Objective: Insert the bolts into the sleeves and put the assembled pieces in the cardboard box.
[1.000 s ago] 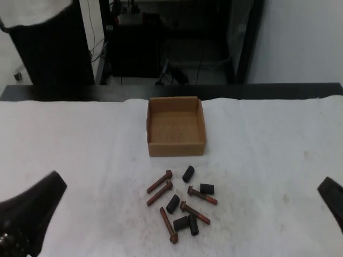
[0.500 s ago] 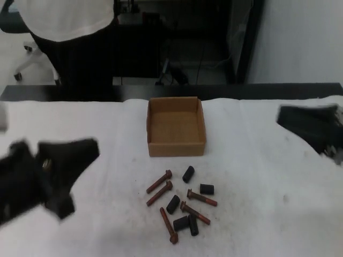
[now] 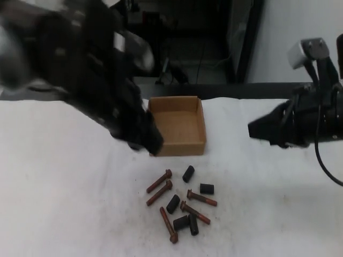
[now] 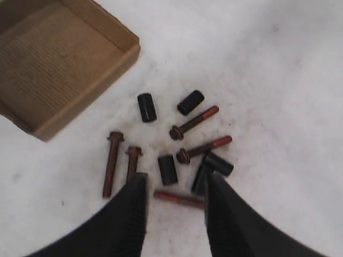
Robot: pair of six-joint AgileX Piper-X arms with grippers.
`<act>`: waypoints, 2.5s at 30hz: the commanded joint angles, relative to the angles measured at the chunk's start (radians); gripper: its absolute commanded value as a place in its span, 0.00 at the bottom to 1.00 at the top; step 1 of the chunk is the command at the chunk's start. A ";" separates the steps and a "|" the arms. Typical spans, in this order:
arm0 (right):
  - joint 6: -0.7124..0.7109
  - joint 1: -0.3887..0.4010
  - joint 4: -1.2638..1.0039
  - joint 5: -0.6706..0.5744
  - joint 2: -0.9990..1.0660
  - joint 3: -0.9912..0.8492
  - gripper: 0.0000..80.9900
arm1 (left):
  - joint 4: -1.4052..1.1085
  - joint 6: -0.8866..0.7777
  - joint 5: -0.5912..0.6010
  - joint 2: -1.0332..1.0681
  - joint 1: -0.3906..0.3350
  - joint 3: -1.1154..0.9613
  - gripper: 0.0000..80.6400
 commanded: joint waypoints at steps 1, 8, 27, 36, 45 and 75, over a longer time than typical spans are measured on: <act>-0.016 0.000 0.094 0.005 0.001 -0.015 0.18 | 0.126 0.070 -0.112 0.072 -0.056 -0.045 0.42; -0.014 0.014 0.116 0.014 0.001 -0.015 0.18 | 0.069 0.323 -0.359 0.200 -0.135 -0.057 0.42; -0.038 0.014 0.202 0.058 0.001 -0.010 0.18 | -0.165 0.324 -0.383 0.380 -0.076 -0.057 0.42; -0.038 0.014 0.219 0.058 0.001 -0.010 0.18 | -0.287 0.324 -0.389 0.430 -0.076 -0.057 0.42; -0.038 0.014 0.291 0.058 0.001 -0.010 0.18 | -0.296 0.324 -0.383 0.430 -0.076 -0.057 0.42; -0.038 0.014 0.288 0.058 0.001 -0.010 0.18 | -0.314 0.316 -0.258 0.494 -0.076 -0.057 0.42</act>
